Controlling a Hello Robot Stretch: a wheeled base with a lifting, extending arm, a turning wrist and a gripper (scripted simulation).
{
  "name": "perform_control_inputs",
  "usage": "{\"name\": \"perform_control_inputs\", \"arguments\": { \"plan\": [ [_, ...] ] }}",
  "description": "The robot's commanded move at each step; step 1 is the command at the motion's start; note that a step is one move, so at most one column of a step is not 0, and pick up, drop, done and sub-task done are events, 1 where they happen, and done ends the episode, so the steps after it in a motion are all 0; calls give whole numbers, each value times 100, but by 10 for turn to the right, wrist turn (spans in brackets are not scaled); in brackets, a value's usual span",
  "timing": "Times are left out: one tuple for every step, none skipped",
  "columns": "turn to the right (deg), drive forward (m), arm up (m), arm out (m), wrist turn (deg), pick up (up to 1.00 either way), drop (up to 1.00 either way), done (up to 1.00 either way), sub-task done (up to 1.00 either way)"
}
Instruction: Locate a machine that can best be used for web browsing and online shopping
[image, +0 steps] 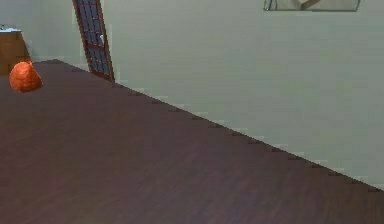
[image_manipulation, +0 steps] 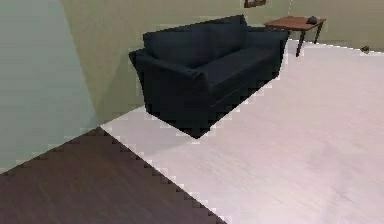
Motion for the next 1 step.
{"name": "perform_control_inputs", "arguments": {
  "plan": [
    [-450, 0, 0, 0, 0, 0, 0, 0, 0]
  ]
}}
